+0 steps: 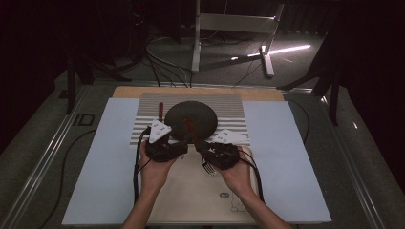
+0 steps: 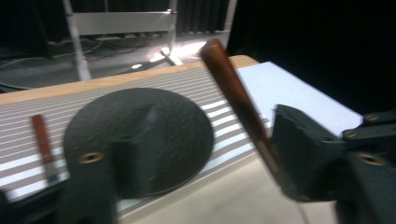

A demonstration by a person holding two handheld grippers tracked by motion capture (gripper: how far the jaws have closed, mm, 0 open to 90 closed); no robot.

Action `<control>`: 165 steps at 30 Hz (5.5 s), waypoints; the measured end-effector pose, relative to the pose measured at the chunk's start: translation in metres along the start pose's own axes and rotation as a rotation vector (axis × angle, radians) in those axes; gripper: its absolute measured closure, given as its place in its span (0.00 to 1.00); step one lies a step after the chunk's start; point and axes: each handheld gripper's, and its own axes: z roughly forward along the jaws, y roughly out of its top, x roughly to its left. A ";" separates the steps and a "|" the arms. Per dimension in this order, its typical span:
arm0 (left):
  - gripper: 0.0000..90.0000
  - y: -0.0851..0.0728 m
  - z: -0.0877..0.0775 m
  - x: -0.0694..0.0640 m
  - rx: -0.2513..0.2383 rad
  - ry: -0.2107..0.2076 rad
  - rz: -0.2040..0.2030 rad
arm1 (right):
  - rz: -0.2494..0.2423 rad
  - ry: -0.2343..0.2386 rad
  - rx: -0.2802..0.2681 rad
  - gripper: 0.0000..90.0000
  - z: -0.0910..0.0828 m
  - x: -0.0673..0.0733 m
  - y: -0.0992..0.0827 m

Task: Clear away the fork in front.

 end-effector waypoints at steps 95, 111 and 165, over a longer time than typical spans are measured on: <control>0.90 -0.018 -0.072 0.064 0.231 -0.222 -0.070 | 0.123 -0.360 -0.048 0.13 -0.101 -0.092 -0.075; 0.83 -0.052 -0.053 0.080 0.305 -0.189 -0.120 | 0.131 -0.385 -0.036 0.13 -0.100 -0.095 -0.078; 0.19 -0.050 -0.099 0.095 -0.050 0.143 -0.035 | 0.118 -0.383 -0.056 0.13 -0.116 -0.091 -0.089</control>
